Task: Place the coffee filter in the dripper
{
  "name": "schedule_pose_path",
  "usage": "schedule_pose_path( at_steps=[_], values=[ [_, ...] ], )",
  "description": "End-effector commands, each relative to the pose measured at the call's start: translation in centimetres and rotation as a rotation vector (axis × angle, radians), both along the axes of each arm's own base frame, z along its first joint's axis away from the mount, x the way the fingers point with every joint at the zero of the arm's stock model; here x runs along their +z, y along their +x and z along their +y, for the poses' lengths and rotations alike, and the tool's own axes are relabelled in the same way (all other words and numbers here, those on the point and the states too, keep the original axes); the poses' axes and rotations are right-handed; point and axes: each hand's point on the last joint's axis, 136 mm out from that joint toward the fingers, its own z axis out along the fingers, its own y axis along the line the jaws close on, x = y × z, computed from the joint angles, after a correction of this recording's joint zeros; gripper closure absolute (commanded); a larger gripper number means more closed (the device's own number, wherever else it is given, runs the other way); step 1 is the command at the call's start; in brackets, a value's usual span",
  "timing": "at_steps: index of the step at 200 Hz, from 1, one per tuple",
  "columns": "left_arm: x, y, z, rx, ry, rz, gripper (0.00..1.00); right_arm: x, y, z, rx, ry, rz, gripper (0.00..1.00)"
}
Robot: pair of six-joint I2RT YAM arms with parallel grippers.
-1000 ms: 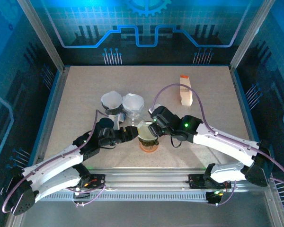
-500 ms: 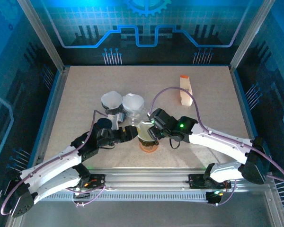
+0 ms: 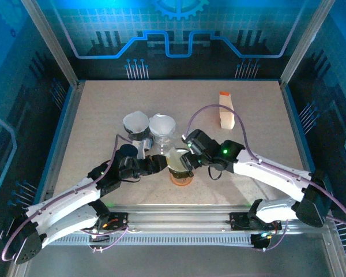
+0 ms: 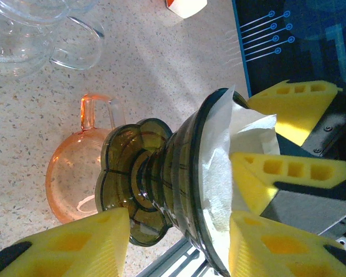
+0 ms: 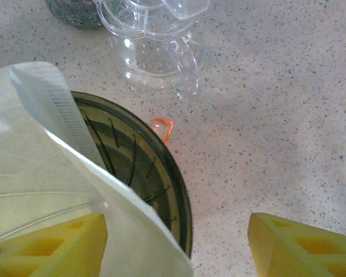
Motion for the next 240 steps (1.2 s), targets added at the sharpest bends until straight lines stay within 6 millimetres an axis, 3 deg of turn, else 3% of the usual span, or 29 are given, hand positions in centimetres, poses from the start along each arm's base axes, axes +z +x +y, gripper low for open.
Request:
schedule_pose_path(
  at_steps=[1,67,141,203,240],
  values=[
    [-0.7,-0.3,0.3,-0.01,0.014,0.009,0.53,1.5,0.0,0.4,0.037,0.058,0.038,0.31],
    [-0.9,-0.3,0.3,-0.008,0.015,0.01,0.52,0.5,0.2,1.9,0.101,0.011,0.09,0.26],
    [-1.0,-0.3,0.3,-0.007,0.018,0.013,0.52,-2.3,0.9,1.8,0.101,-0.089,0.114,0.26],
    [-0.2,-0.2,0.1,-0.01,-0.004,0.001,0.37,-4.5,0.9,1.8,0.103,-0.14,0.139,0.26],
    [-0.1,-0.2,0.1,-0.009,-0.007,-0.002,0.35,-5.5,1.0,1.8,0.102,-0.165,0.147,0.26]
  ],
)
